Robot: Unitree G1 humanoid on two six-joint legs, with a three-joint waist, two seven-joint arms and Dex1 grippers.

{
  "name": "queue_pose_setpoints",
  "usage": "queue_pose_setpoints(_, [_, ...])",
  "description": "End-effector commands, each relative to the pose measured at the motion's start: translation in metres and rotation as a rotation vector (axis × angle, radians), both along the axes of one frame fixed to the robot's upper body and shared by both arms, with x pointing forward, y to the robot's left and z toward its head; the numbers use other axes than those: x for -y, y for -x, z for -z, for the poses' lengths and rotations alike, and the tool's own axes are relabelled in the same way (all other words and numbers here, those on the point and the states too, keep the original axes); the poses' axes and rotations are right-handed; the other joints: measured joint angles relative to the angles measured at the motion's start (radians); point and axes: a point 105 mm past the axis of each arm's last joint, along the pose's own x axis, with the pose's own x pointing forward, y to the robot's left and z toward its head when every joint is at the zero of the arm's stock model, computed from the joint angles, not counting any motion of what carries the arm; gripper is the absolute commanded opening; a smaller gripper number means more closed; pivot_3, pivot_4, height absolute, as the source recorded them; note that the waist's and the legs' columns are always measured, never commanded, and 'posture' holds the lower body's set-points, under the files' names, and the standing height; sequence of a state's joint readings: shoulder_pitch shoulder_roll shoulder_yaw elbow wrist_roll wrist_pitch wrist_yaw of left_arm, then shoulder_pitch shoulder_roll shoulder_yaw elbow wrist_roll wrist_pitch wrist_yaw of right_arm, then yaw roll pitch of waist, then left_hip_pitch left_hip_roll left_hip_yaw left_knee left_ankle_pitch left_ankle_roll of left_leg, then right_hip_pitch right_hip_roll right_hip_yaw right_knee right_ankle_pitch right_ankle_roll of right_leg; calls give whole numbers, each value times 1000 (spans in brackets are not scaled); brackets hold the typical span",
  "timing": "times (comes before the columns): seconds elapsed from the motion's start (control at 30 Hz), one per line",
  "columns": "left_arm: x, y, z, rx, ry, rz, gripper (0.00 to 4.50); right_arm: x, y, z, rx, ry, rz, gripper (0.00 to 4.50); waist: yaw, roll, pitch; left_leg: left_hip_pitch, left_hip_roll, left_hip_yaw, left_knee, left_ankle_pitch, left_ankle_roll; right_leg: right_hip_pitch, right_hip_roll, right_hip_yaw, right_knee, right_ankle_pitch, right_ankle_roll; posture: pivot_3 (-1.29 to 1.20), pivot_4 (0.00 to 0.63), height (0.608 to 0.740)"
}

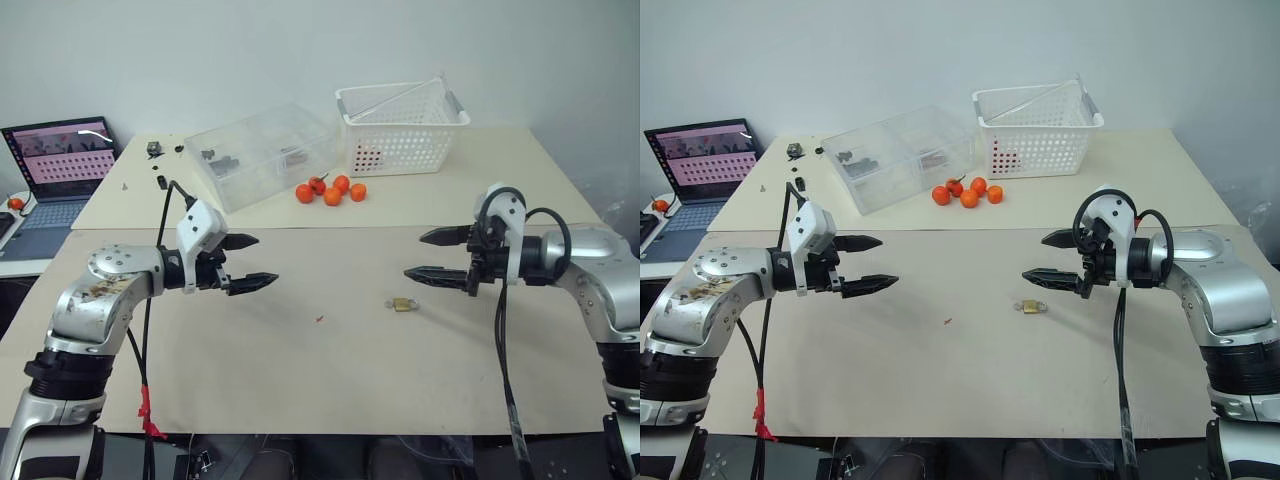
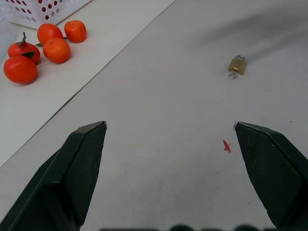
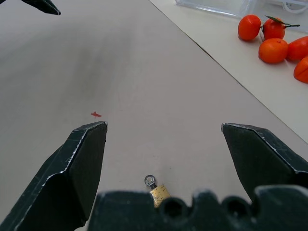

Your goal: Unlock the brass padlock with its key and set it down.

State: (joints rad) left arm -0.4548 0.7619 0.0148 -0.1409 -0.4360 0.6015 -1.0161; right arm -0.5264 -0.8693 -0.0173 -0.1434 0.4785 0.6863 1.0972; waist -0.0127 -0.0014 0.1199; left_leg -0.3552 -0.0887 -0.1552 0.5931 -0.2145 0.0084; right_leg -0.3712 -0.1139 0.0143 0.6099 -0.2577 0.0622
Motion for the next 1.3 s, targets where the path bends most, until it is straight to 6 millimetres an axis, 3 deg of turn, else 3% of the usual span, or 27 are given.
queue_pose_setpoints(0.03, [3, -3, -15, 66, 12, 15, 4500, 3, 5, -14, 60, -8, 5, 4494, 0, 0, 0, 0, 0, 0, 0, 0, 0, 0, 0, 0, 0, 0, 0, 0, 150, 740])
queue_pose_setpoints(0.27, [7, -13, -26, 115, 18, 37, 4500, 6, 12, -17, 53, -16, 21, 4494, 2, 0, 0, 0, 0, 0, 1, 0, 0, 0, 0, 0, 0, 0, 0, 0, 150, 740])
queue_pose_setpoints(0.47, [10, -39, -40, 186, -19, 2, 4500, -1, 16, -14, 7, -21, 8, 4494, 1, -1, 1, 0, 0, 2, 1, 0, 0, 0, 1, -1, 0, 0, -1, 0, 150, 740])
queue_pose_setpoints(0.77, [28, -20, -29, 121, -98, 223, 4500, -11, 40, -10, -31, 72, -138, 4494, -2, -1, 1, -2, 0, 3, 2, 0, 0, 0, 1, 0, 0, 0, 0, 0, 150, 740])
queue_pose_setpoints(0.93, [29, -6, -26, 94, -122, 279, 4500, -10, 26, 12, 3, 147, -169, 4494, -5, -2, 1, -1, 0, 4, 4, 0, 1, 0, 1, 0, 0, 0, 0, 0, 150, 740])
queue_pose_setpoints(1.3, [28, 11, -14, 74, -182, 311, 4500, -32, -10, 51, 109, 191, -266, 4494, -7, -2, 1, 1, 2, 6, 4, 0, 1, 0, 3, 1, 2, 0, -1, 0, 150, 740])
